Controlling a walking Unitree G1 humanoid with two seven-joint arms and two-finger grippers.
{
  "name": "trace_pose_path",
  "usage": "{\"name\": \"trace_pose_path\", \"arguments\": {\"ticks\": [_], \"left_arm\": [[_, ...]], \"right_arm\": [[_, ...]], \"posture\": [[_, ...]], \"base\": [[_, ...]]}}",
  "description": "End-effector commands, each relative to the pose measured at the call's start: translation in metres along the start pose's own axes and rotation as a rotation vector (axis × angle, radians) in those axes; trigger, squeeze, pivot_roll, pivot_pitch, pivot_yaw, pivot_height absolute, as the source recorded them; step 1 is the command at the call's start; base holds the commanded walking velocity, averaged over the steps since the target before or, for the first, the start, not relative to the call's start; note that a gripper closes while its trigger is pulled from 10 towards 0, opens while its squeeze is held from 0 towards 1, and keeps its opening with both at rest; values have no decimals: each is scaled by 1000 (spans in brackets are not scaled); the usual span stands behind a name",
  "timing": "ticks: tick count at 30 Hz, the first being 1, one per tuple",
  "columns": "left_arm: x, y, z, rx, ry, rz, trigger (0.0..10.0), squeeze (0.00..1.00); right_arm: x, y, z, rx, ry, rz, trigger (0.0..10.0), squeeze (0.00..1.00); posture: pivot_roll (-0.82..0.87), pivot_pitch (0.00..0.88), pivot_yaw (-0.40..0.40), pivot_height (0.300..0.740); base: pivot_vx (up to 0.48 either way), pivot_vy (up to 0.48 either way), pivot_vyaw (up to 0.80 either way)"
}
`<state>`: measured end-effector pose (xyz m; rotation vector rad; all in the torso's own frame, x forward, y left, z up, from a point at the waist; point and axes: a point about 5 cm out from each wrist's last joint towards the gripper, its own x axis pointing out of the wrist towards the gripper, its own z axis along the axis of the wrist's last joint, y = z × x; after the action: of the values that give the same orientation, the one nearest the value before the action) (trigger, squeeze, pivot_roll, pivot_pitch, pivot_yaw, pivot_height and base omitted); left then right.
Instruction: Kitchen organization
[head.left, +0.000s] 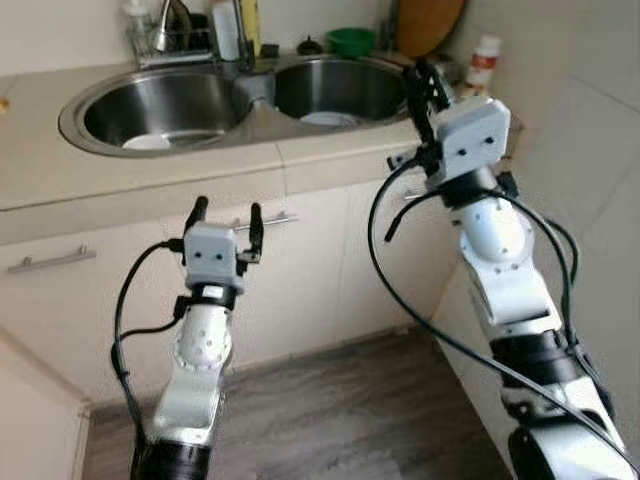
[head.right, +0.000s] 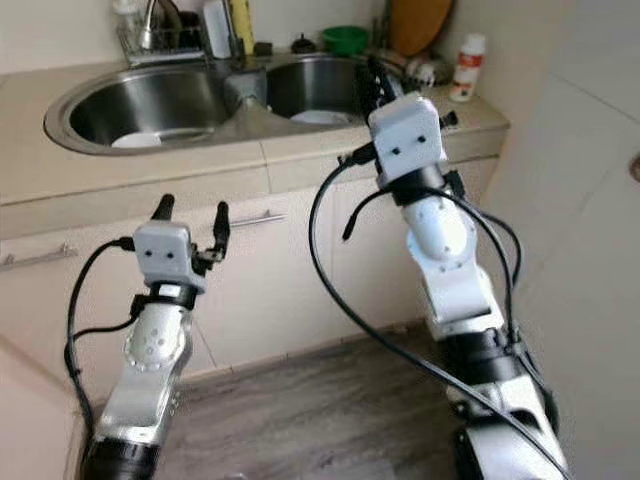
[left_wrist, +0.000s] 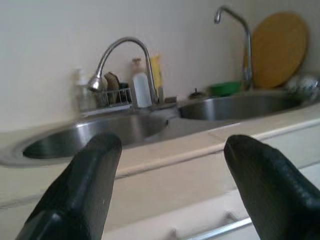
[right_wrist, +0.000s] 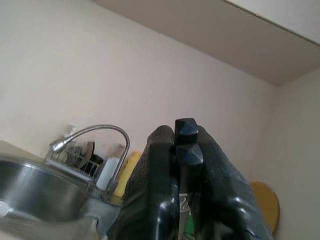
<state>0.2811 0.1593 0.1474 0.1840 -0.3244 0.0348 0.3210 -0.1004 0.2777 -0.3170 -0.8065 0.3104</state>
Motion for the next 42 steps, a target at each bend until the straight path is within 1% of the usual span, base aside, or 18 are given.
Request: {"name": "trace_pose_path", "arguments": {"ticks": [1,17,20,22,36,42], "left_arm": [[3,-8,8,-11,-36,-17,10000,0],[6,-10,10,-12,-54,-24,10000,0],[6,-10,10,-13,-55,-25,10000,0],[6,-10,10,-13,-55,-27,10000,0],[6,-10,11,-14,-54,-30,10000,0],[6,-9,11,-13,-56,-29,10000,0]], "right_arm": [[0,-12,1,-7,-6,-29,10000,0],[1,-8,-4,8,17,-9,10000,0],[1,-7,-6,7,29,-4,10000,0],[1,-7,-7,22,34,-13,10000,0],[1,-9,-12,32,55,-22,10000,0],[2,-9,-17,44,84,-16,10000,0]], "posture": [[-123,0,-20,740],[-119,0,-20,740],[-117,0,-20,740],[-117,0,-20,740],[-114,0,-21,740],[-110,0,-24,740]], "base": [[341,0,0],[339,0,0],[339,0,800],[337,0,800],[340,0,0],[339,0,0]]}}
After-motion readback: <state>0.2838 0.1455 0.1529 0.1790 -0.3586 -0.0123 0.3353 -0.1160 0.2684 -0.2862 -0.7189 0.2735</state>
